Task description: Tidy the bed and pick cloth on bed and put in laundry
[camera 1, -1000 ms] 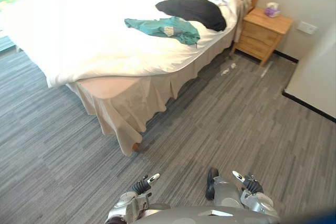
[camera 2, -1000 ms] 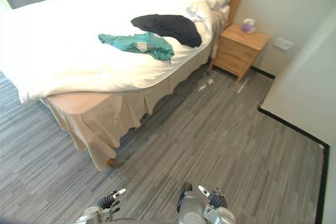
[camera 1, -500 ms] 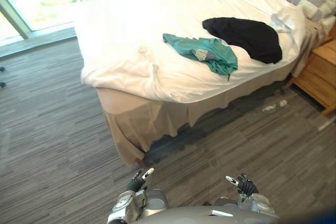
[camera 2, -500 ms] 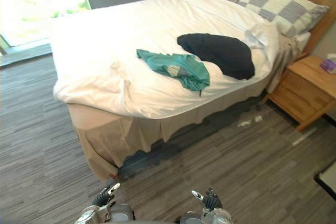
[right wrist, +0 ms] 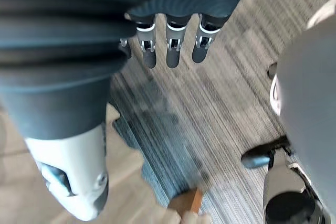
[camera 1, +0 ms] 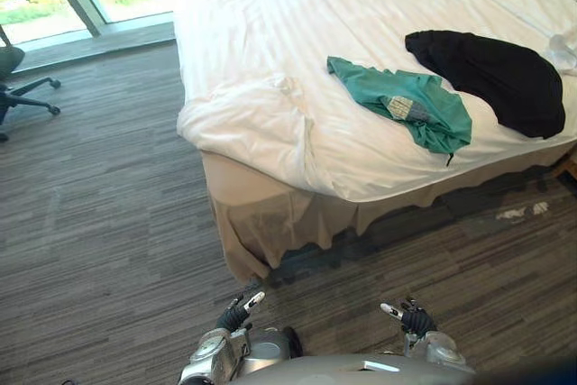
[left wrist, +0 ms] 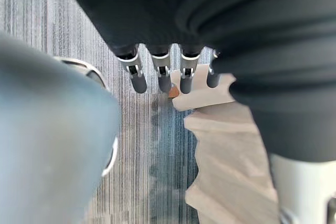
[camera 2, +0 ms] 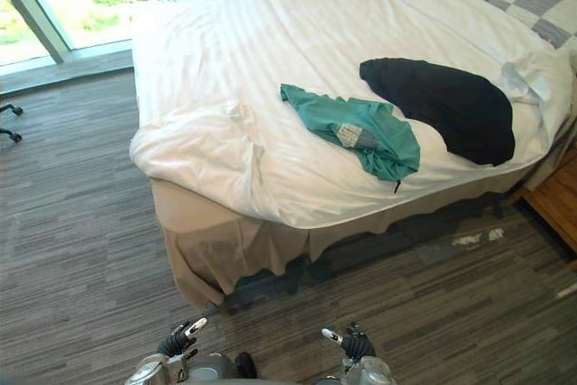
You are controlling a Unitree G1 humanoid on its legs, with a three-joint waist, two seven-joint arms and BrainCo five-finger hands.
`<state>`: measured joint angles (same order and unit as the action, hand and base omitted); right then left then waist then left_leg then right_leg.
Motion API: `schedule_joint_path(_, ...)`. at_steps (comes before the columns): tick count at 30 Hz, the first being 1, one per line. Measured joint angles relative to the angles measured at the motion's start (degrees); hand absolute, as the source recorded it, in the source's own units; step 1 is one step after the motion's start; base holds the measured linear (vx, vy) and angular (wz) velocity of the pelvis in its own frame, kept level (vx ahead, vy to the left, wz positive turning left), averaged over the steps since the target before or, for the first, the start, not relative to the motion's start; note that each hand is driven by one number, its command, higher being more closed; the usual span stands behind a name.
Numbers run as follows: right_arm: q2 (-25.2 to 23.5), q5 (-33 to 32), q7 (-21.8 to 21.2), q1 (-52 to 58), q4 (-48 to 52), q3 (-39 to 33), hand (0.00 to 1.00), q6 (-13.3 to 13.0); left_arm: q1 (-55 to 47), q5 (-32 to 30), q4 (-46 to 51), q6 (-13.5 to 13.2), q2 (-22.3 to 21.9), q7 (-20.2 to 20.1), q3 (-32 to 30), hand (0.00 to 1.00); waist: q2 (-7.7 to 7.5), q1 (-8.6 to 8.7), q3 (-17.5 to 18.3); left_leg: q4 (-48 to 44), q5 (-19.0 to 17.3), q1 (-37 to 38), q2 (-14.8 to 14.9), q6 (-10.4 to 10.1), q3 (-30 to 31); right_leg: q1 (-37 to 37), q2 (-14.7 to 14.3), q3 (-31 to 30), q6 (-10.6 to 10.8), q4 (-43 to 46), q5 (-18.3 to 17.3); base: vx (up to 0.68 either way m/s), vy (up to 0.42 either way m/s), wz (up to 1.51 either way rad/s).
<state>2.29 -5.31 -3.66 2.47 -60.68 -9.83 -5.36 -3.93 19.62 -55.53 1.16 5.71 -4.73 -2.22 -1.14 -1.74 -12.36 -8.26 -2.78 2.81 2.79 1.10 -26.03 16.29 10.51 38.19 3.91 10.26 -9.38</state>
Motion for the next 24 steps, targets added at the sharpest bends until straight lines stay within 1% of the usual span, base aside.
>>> schedule_joint_path(1, -0.1, -0.5, 0.5, 0.0, 0.1, 0.2, 0.0, -0.2, 0.1, -0.1, -0.3, 0.6, -0.1, 0.0, 0.1, 0.0, 0.26, 0.84, 0.1, 1.4, -0.8, 1.0, -0.6, 0.4, -0.4, -1.3, 1.6, 0.5, 1.7, 6.3, -1.1, -0.01, 0.051, 0.67)
schedule_joint_path(2, 0.3, -0.5, 0.6, 0.4, 0.1, 0.3, 0.0, -0.3, 0.1, -0.3, -0.4, 0.9, -0.1, 0.0, 0.3, 0.0, 0.55, 1.11, 0.3, 1.9, -1.3, 1.4, -0.7, 0.6, -0.3, -2.3, 2.5, 0.2, 2.3, 10.0, -1.5, 0.01, 0.123, 0.74)
schedule_joint_path(3, 1.1, -1.2, 0.9, 0.5, 0.2, 0.2, 0.0, -0.7, 0.2, -0.7, -1.0, 1.2, 0.1, -0.1, 1.8, 0.0, 0.68, 1.29, 0.5, 4.7, -2.8, 3.2, -1.2, 0.8, 0.3, -6.5, 6.2, -2.5, 1.9, 23.1, -1.5, 0.02, 0.087, 0.69)
schedule_joint_path(4, 0.9, -1.5, 1.3, 0.4, 0.4, 0.1, 0.0, -0.9, 0.5, -0.7, -1.0, 1.3, 1.0, -0.2, 2.7, 0.0, -0.46, 1.31, 0.1, 6.7, -2.6, 5.8, -2.9, 1.5, 2.7, -11.0, 9.2, -8.0, 0.0, 34.5, 1.4, 0.05, 0.056, 0.71)
schedule_joint_path(5, 0.9, -1.8, 1.4, 0.3, 0.4, -0.1, 0.0, -1.0, 0.7, -0.7, -1.1, 1.3, 1.5, -0.1, 3.0, 0.0, -0.75, 1.32, -0.2, 6.9, -2.5, 6.3, -3.1, 1.8, 3.3, -12.4, 9.7, -9.9, 0.1, 37.3, 0.0, 0.08, -0.018, 0.7)
schedule_joint_path(6, 0.5, -1.9, 1.6, 0.3, 0.6, -0.1, 0.0, -1.2, 1.0, -0.7, -1.7, 1.9, 2.1, 0.0, 3.4, 0.0, -1.22, 2.03, -0.3, 6.8, -2.7, 6.7, -3.2, 2.0, 4.9, -14.6, 9.7, -12.6, 0.4, 39.1, -3.6, 0.14, -0.029, 0.93)
schedule_joint_path(7, 0.5, -2.4, 1.5, 0.5, 1.2, 0.7, 0.0, -1.4, 1.2, -0.7, -2.1, 2.5, 2.5, 0.1, 3.8, 0.0, -1.52, 2.27, -0.4, 6.9, -2.7, 7.4, -2.6, 1.9, 7.6, -16.9, 8.8, -14.4, 0.1, 37.4, -7.2, 0.13, -0.041, 1.05)
schedule_joint_path(8, 0.5, -2.5, 1.5, 0.5, 1.2, 0.8, 0.0, -1.8, 1.3, -0.6, -2.2, 2.8, 2.5, 0.2, 3.8, 0.0, -1.4, 2.31, -0.4, 7.0, -2.8, 7.9, -2.0, 1.6, 8.7, -17.7, 7.8, -15.3, 0.3, 34.3, -7.8, 0.12, -0.041, 0.83)
schedule_joint_path(9, 0.5, -2.5, 1.5, 0.5, 1.2, 0.8, 0.0, -2.0, 1.5, -0.6, -2.2, 3.0, 2.5, 0.2, 3.8, 0.0, -1.3, 2.31, -0.5, 7.0, -2.8, 8.2, -1.8, 1.5, 9.4, -17.9, 7.2, -15.9, 0.3, 32.4, -7.8, 0.12, -0.073, 0.71)
schedule_joint_path(10, 0.5, -3.3, 1.4, 0.5, 1.2, 0.9, 0.0, -2.3, 2.0, -0.6, -2.5, 3.3, 2.4, 0.4, 4.4, 0.0, -0.93, 2.47, -0.5, 6.8, -3.0, 8.7, -0.8, 0.7, 11.4, -17.9, 5.1, -17.5, 0.6, 25.3, -7.5, 0.17, -0.124, 0.77)
schedule_joint_path(11, 0.6, -3.9, 1.3, 0.5, 1.1, 1.0, 0.0, -2.3, 2.1, -0.6, -2.7, 3.5, 2.4, 0.5, 4.4, 0.0, -0.92, 2.42, -0.5, 6.8, -3.0, 9.0, -0.3, -0.4, 13.1, -17.8, 3.3, -19.5, 1.0, 18.0, -6.4, 0.17, -0.146, 0.77)
schedule_joint_path(12, 0.6, -4.2, 1.2, 0.6, 1.1, 1.1, 0.0, -2.3, 2.2, -0.6, -2.7, 3.5, 2.4, 0.5, 4.4, 0.0, -0.99, 2.39, -0.5, 6.8, -3.0, 9.0, -0.3, -0.8, 13.7, -17.7, 2.7, -20.4, 0.8, 15.1, -5.5, 0.18, -0.191, 0.69)
schedule_joint_path(13, 0.6, -5.0, 0.9, 0.8, 0.9, 1.5, 0.0, -2.4, 2.3, -0.8, -2.7, 3.5, 2.7, 0.5, 4.4, 0.0, -1.57, 2.32, -0.4, 6.7, -3.3, 9.0, -0.8, -1.8, 15.1, -16.9, 1.7, -22.6, 0.0, 7.1, -0.6, 0.22, -0.279, 0.68)
schedule_joint_path(14, 0.5, -6.2, 0.4, 0.6, 0.1, 1.3, 0.0, -2.4, 2.1, -1.1, -3.5, 3.3, 3.2, 0.7, 4.2, 0.0, -2.69, 2.56, -0.3, 6.8, -3.7, 9.6, -1.5, -2.9, 16.4, -15.6, 2.3, -23.3, -0.1, 4.4, 4.8, 0.24, -0.285, 0.64)
schedule_joint_path(15, 0.6, -6.7, 0.4, 0.4, 0.0, 1.2, 0.0, -2.4, 2.3, -1.2, -4.0, 3.2, 3.0, 0.9, 4.3, 0.0, -1.82, 2.64, -0.3, 7.1, -3.7, 10.0, -0.8, -3.3, 16.4, -15.1, 1.7, -22.6, -0.2, 4.4, 5.0, 0.24, -0.256, 0.42)
schedule_joint_path(16, 1.8, -7.0, 0.3, 0.4, -0.1, 1.2, 0.0, -2.4, 2.1, -2.1, -4.1, 2.8, 1.6, 1.0, 4.1, 0.0, 0.14, 2.33, 0.0, 7.8, -3.4, 10.4, 0.9, -4.4, 14.8, -13.9, 0.1, -21.9, -0.5, 2.2, 4.8, 0.2, -0.158, 0.11)
schedule_joint_path(17, 2.5, -7.0, 0.3, -0.3, -0.4, 1.6, 0.0, -2.3, 2.0, -2.6, -4.2, 1.9, 0.7, 0.9, 4.1, 0.0, 1.71, 2.19, 0.0, 8.2, -3.1, 10.9, 1.9, -5.1, 14.3, -13.1, -1.1, -21.6, -0.6, 0.8, 4.9, 0.18, -0.14, 0.06)
schedule_joint_path(18, 2.5, -7.2, 0.3, -0.6, -0.4, 1.8, 0.0, -2.2, 1.9, -2.8, -4.3, 1.6, 0.3, 0.9, 4.1, 0.0, 2.25, 2.4, -0.1, 8.4, -3.2, 11.2, 2.4, -5.4, 14.2, -12.5, -1.7, -21.6, -0.7, 0.1, 5.0, 0.16, -0.123, -0.02)
schedule_joint_path(19, 2.5, -7.6, 0.3, -0.5, -0.4, 2.1, 0.0, -1.9, 1.6, -2.7, -4.3, 0.6, 0.0, 0.8, 4.1, 0.0, 2.56, 2.46, 0.0, 8.6, -3.3, 11.7, 3.4, -6.0, 13.8, -11.3, -2.9, -21.4, -0.9, -1.5, 5.1, 0.12, -0.091, -0.01)
schedule_joint_path(20, 2.4, -7.6, 0.3, -0.4, -0.4, 2.1, 0.0, -1.9, 1.6, -2.4, -4.3, 0.1, -0.1, 0.7, 4.2, 0.0, 2.54, 2.44, 0.0, 8.8, -3.3, 12.1, 3.6, -6.2, 13.6, -10.9, -3.2, -21.3, -1.0, -2.0, 5.2, 0.14, -0.099, -0.03)
schedule_joint_path(21, 2.4, -8.3, 0.4, -0.4, -0.4, 2.3, 0.0, -1.6, 1.2, 1.2, -4.3, -1.1, -0.4, -0.3, 4.4, 0.0, 2.23, 2.4, 0.1, 9.3, -3.6, 12.9, 4.3, -6.6, 13.2, -9.6, -4.2, -20.9, -1.2, -3.7, 5.5, 0.12, -0.058, -0.08)
schedule_joint_path(22, 2.4, -8.6, 0.6, -0.4, -0.4, 2.3, 0.0, -0.9, 0.8, 6.8, -4.3, -2.0, 0.2, -1.3, 4.3, 0.0, 1.97, 2.25, 0.2, 9.3, -3.6, 13.3, 4.4, -6.8, 12.4, -8.6, -4.8, -20.9, -1.2, -5.3, 6.0, 0.11, -0.044, -0.06)
schedule_joint_path(23, 2.3, -8.6, 0.6, -0.4, -0.4, 2.3, 0.0, -0.7, 0.7, 9.0, -4.3, -2.1, 0.2, -1.4, 4.3, 0.0, 1.86, 2.27, 0.3, 9.3, -3.6, 13.3, 4.5, -6.9, 12.3, -8.3, -4.9, -20.8, -1.1, -5.7, 6.1, 0.08, -0.017, 0.01)
schedule_joint_path(24, 2.3, -8.5, 1.0, -0.4, -0.5, 2.3, 0.0, 0.0, 0.3, 15.4, -4.4, -2.8, 0.4, -1.5, 4.3, 0.0, 1.04, 2.38, 0.5, 9.3, -3.6, 13.2, 4.6, -6.9, 12.2, -7.6, -4.9, -20.5, -0.9, -7.0, 6.5, 0.06, -0.009, 0.08)
